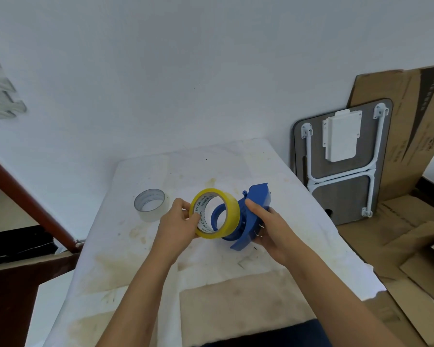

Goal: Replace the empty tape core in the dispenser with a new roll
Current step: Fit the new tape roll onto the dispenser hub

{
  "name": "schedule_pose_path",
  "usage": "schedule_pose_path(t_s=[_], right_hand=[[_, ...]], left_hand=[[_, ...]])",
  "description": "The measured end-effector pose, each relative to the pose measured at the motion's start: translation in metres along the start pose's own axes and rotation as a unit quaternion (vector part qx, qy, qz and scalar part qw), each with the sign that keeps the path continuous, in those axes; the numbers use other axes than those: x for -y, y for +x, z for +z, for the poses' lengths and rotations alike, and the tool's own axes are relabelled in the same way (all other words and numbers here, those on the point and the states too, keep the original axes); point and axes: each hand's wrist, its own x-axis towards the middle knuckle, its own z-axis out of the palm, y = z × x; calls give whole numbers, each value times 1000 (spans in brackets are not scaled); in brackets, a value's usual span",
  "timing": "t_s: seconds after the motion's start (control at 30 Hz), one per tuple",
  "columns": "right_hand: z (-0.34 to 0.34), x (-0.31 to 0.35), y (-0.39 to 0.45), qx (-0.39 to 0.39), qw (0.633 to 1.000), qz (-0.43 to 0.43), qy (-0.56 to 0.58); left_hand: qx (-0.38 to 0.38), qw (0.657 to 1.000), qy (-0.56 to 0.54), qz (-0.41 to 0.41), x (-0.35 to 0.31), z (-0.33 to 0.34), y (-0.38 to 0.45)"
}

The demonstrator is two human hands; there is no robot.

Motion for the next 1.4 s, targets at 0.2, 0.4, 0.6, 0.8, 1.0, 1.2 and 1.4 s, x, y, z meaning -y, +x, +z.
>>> schedule_pose_path(t_s=[0.2, 0.4, 0.6, 0.8, 1.0, 1.2, 1.4], right_hand=[[1, -2, 0, 3, 1000, -4, -9], [-1, -3, 0, -6, 1000, -4, -12], [-1, -1, 0, -8, 1000, -2, -21], [0, -1, 0, 30, 998, 10, -49], [0, 1, 1, 36, 998, 13, -41], [-4, 0, 1, 35, 999, 10, -35], [-10, -2, 1, 64, 998, 2, -25]], left_hand=[[1, 998, 51, 22, -5, 2, -2], [-6, 996, 89, 27, -7, 4, -1], [5, 988, 140, 59, -8, 9, -6], [-29, 959, 263, 98, -5, 13, -4], [-32, 971, 220, 84, 0, 11, -2], [28, 998, 51, 20, 3, 6, 0], [127, 988, -66, -61, 3, -5, 3]])
